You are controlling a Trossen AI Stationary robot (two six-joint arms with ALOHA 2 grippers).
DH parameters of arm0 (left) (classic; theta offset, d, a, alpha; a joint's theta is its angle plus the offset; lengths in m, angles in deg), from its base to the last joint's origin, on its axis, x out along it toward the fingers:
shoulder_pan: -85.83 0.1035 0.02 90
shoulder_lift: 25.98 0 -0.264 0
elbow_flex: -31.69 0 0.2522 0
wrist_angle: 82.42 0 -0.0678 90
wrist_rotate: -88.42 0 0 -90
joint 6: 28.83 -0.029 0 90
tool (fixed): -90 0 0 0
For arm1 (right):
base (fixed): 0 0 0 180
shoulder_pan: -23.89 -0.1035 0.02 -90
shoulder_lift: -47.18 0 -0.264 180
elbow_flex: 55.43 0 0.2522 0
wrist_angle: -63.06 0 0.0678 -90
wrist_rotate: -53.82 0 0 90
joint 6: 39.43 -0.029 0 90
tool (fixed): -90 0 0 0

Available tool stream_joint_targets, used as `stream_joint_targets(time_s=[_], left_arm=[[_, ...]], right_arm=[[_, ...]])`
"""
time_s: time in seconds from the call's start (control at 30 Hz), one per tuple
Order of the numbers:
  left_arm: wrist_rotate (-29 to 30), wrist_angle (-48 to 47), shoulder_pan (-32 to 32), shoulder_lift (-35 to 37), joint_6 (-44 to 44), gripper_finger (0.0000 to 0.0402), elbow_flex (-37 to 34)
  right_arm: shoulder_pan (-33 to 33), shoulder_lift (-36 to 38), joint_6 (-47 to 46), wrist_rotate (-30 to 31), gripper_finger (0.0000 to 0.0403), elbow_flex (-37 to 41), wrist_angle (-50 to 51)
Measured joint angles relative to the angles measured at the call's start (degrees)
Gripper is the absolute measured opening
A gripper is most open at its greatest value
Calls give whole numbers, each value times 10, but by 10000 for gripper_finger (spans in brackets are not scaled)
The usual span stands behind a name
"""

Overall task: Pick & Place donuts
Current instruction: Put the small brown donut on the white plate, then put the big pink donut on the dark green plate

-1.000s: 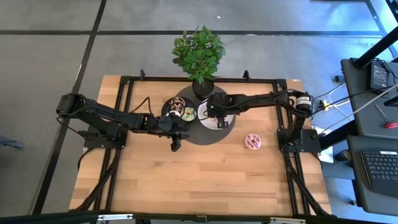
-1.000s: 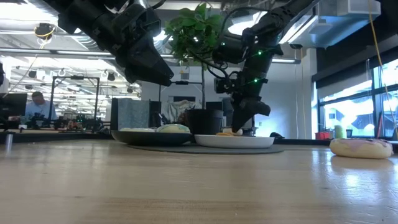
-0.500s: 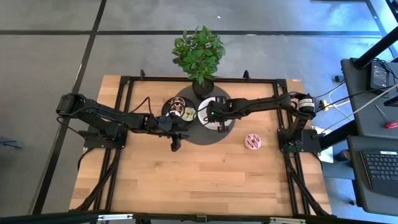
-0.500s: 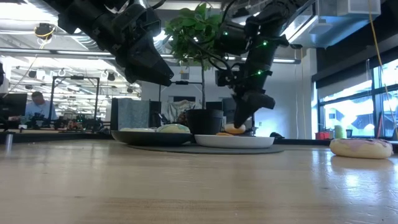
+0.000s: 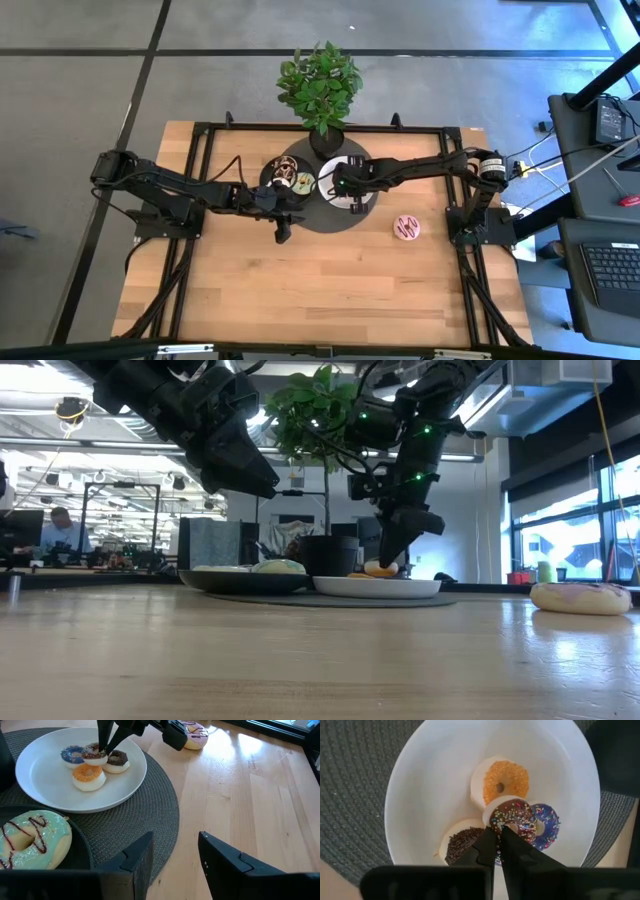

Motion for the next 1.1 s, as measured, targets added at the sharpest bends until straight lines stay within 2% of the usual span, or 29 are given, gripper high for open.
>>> stream_joint_targets(time_s=[0.43,0.6,0.7,0.8,1.1], left_arm=[[0,0,0,0,0,152,0],[0,0,0,0,0,149,0],[0,0,0,0,0,149,0],[0,0,0,0,0,151,0],[0,14,0,0,9,149,0]], right_arm=[[6,0,-2,0,113,0,3],[6,0,-2,2,135,0,18],[6,4,-5,27,140,0,31],[1,30,-37,49,141,0,50],[-55,158,-130,40,141,0,130]])
